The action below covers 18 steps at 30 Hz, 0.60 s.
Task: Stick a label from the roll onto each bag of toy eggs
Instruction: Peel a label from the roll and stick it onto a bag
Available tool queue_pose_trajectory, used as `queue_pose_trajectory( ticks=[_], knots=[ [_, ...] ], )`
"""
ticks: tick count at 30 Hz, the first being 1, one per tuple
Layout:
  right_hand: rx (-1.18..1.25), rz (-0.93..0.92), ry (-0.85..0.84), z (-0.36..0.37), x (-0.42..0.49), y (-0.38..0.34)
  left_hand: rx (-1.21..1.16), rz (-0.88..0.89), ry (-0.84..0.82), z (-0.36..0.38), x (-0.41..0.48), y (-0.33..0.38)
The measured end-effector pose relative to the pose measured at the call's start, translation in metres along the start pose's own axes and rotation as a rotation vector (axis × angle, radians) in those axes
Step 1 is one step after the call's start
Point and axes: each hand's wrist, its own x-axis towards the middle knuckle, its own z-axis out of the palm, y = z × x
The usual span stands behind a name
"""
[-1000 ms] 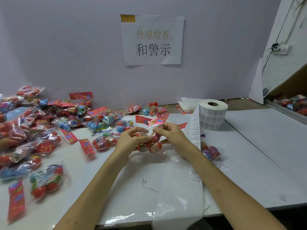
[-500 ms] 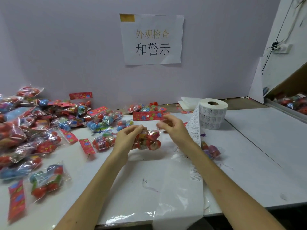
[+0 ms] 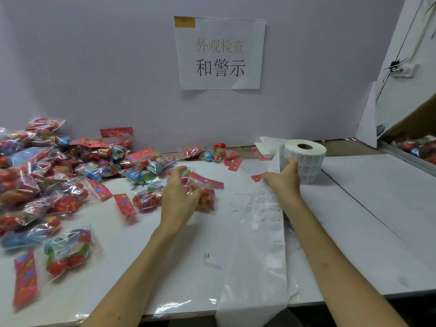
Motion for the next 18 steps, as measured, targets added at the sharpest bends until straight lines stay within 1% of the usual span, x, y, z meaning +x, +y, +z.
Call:
queue_pose_trajectory(
  ticks=[2, 3, 4, 5, 7, 9, 10, 13, 15, 18],
  knots=[
    [0.094, 0.109, -0.135, 0.0, 0.001, 0.0, 0.031, 0.119, 0.048, 0.0, -0.002, 0.003],
    [0.134, 0.147, -0.195, -0.001, 0.0, -0.002, -0.008, 0.137, 0.043, -0.001, -0.002, 0.004],
    [0.153, 0.178, -0.243, -0.002, -0.001, -0.003, -0.087, 0.109, 0.0, -0.002, -0.001, 0.006],
    [0.159, 0.206, -0.281, -0.003, -0.002, -0.005, -0.194, 0.044, -0.083, -0.002, 0.0, 0.01],
    [0.161, 0.249, -0.345, -0.005, -0.002, -0.006, -0.356, -0.094, -0.304, -0.001, -0.002, 0.014],
    [0.179, 0.256, -0.391, -0.007, -0.003, -0.008, -0.394, -0.177, -0.482, 0.004, -0.006, 0.017],
    [0.211, 0.252, -0.401, -0.008, -0.003, -0.009, -0.397, -0.204, -0.536, 0.007, -0.008, 0.016],
    [0.421, 0.264, -0.38, -0.011, -0.002, -0.012, -0.457, -0.311, -0.61, 0.014, -0.012, 0.012],
    [0.54, 0.276, -0.403, -0.011, -0.002, -0.013, -0.543, -0.4, -0.671, 0.014, -0.012, 0.01],
    [0.573, 0.262, -0.501, -0.005, -0.008, -0.014, -0.681, -0.495, -0.76, 0.013, -0.013, 0.014]
  ],
)
